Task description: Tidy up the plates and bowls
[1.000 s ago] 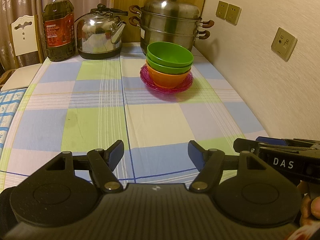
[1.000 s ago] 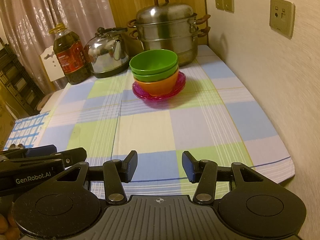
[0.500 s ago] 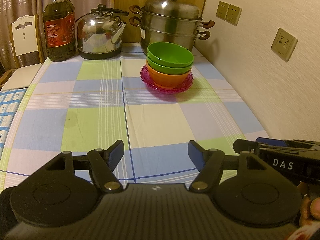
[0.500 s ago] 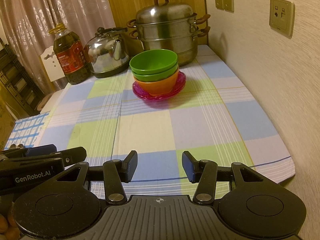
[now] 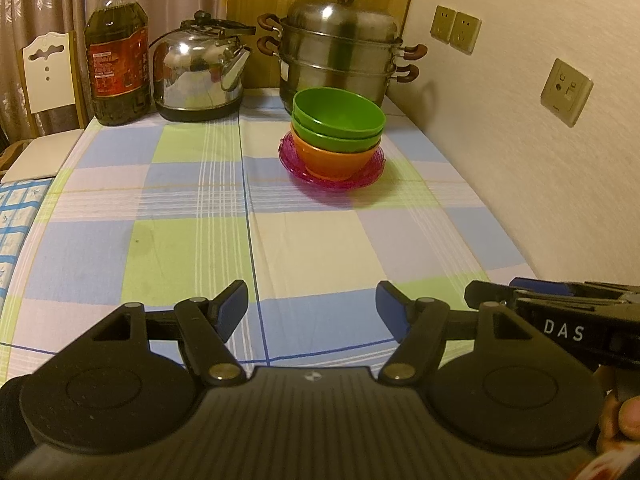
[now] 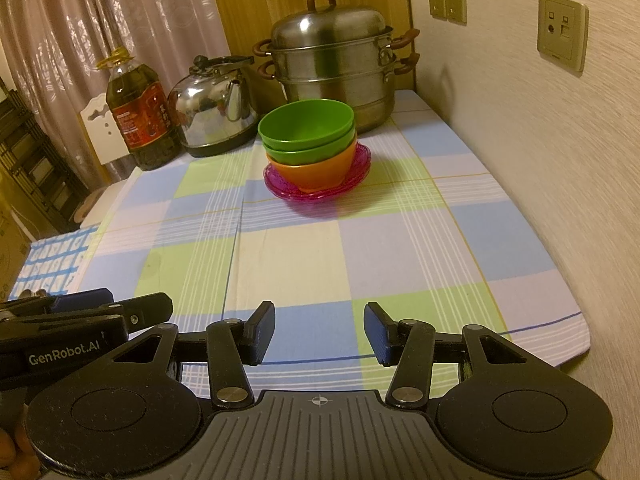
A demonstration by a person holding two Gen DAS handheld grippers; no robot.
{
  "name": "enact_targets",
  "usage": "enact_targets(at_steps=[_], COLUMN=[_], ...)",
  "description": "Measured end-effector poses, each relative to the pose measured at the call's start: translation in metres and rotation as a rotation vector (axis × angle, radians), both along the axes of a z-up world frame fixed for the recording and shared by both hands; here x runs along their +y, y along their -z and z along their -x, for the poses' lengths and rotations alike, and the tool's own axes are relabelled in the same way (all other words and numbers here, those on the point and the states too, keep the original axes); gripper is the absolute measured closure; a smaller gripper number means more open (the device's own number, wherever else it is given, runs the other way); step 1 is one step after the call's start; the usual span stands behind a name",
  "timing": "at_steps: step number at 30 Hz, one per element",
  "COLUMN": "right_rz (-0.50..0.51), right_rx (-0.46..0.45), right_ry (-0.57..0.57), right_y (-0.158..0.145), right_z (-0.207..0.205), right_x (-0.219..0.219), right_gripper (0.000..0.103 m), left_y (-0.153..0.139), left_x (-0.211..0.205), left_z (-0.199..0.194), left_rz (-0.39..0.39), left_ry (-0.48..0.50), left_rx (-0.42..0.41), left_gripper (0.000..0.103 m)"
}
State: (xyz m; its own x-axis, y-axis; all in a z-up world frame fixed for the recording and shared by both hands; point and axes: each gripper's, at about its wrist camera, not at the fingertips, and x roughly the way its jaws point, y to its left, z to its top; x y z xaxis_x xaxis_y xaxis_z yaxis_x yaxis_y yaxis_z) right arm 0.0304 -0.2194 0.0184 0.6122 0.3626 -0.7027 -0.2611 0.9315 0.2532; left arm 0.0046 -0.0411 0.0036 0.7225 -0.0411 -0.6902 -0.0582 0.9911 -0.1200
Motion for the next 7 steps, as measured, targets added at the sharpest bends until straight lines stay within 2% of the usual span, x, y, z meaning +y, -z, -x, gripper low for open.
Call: enact_targets(at_steps=[7], right_rz=[0.0], right_rx=[0.0], right_ry=[0.0], right_y=[0.0], right_z=[-0.0002], right_x=[-0.0002], right_gripper=[0.053], left_y=[-0.0023], left_x=[0.0035], left_z=[-0.0002], left_rz=[0.006], left_ry=[-0.01], left_rx=[-0.015], left_gripper=[0.035])
